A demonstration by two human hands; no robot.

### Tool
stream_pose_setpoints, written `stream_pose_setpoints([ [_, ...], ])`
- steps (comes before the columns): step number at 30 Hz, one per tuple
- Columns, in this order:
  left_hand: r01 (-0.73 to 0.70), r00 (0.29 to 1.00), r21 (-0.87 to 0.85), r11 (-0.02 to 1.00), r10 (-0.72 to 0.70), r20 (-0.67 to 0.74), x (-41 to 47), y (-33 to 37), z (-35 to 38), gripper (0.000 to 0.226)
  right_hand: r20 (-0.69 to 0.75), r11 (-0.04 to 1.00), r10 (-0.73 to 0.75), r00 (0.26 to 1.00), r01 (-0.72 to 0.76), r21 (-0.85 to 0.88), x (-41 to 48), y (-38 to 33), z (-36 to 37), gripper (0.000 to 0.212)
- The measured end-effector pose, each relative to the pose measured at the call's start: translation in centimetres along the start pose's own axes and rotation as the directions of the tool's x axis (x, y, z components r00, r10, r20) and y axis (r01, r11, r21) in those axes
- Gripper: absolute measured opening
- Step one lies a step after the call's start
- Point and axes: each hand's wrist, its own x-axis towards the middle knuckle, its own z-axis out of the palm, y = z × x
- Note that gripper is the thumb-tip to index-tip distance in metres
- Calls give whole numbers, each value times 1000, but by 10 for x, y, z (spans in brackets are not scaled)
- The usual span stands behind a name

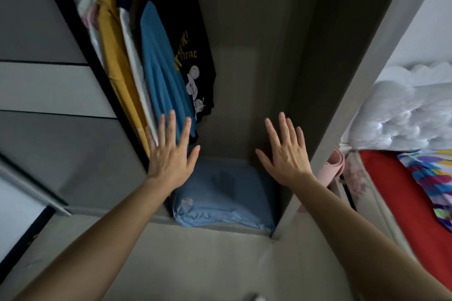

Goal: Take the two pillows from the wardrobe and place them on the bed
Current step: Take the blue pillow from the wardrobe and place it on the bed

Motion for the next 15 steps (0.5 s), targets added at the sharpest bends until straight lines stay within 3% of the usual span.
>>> stream_pose_setpoints([
  [6, -123, 991, 13, 992, 122, 48, 56, 27, 77, 74, 41, 996, 83, 996, -84, 28, 31, 38, 71, 83],
  [12, -164, 980, -9, 986, 164, 115, 114, 33, 142, 73, 142, 986, 123, 982, -138, 97, 81, 63, 147, 84],
  [15, -115, 980, -23, 993, 118, 162, 126, 31, 178, 73, 199, 984, 121, 973, -144, 106, 95, 64, 188, 84],
])
